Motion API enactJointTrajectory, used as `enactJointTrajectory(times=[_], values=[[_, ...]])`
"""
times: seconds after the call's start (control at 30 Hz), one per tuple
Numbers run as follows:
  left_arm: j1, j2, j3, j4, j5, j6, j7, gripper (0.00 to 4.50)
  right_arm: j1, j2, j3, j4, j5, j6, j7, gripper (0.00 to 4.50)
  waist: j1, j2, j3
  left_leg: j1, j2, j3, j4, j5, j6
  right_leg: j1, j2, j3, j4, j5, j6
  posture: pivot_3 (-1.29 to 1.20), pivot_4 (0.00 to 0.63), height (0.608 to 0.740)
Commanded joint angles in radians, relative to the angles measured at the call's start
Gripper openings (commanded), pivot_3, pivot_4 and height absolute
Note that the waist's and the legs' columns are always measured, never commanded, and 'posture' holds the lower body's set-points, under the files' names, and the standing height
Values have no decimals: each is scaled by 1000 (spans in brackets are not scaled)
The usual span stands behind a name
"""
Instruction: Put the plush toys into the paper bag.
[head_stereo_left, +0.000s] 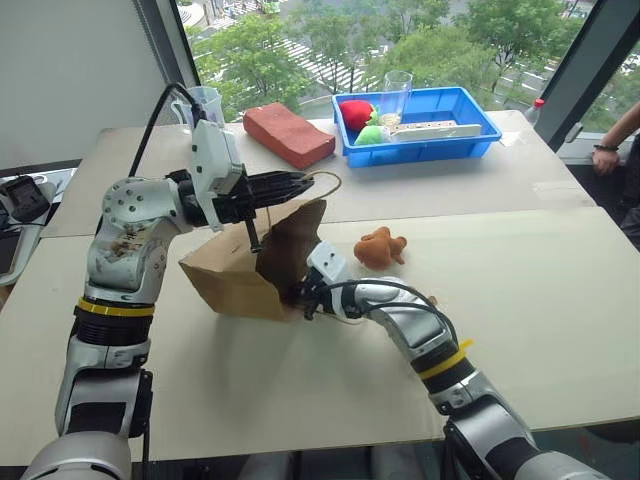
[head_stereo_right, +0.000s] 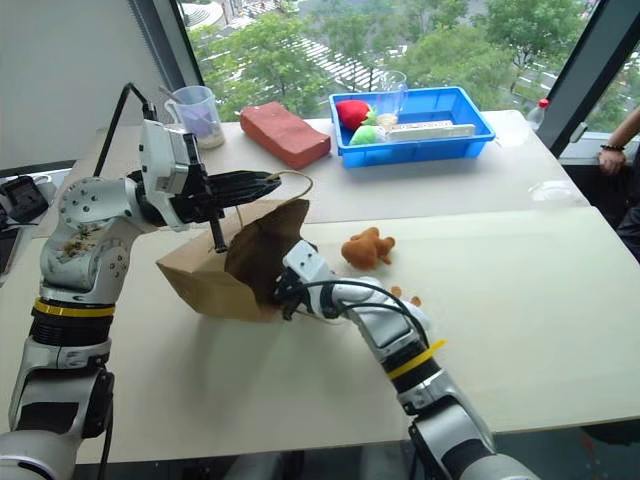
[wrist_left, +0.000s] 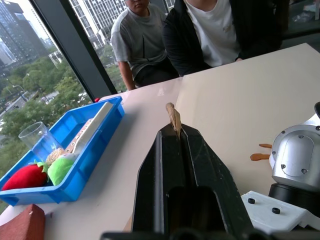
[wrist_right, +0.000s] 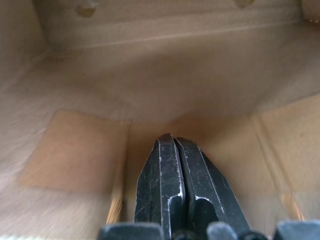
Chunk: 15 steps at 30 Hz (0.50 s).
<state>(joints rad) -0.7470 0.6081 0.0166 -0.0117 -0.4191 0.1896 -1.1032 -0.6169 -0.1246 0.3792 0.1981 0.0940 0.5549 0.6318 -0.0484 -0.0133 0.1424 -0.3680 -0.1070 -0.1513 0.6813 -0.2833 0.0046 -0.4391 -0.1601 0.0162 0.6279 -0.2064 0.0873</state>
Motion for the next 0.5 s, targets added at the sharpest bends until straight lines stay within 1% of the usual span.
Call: enactJointTrajectory(times=[0.03,0.2,0.33,0.5], values=[[-49,37,33,1,13,-40,-5,0,-6,22,-15,36,-34,7,-60,34,0,0,0,0,0,0,0,0,0,0,0,0,0,0,0,0,150,740],[-152,53,50,88,38,-85,9,0,3,65,-15,62,-57,15,-117,34,1,0,0,0,0,0,1,0,-1,0,0,0,0,0,0,0,150,740],[-223,45,81,132,36,-89,62,0,2,91,-30,89,-77,7,-176,34,-1,0,0,1,0,0,1,1,-1,1,0,0,2,0,0,0,150,740],[-252,41,114,137,16,-64,123,0,0,94,-42,114,-90,-7,-218,34,-6,0,0,1,0,0,1,1,-1,0,0,0,2,0,0,0,150,740]])
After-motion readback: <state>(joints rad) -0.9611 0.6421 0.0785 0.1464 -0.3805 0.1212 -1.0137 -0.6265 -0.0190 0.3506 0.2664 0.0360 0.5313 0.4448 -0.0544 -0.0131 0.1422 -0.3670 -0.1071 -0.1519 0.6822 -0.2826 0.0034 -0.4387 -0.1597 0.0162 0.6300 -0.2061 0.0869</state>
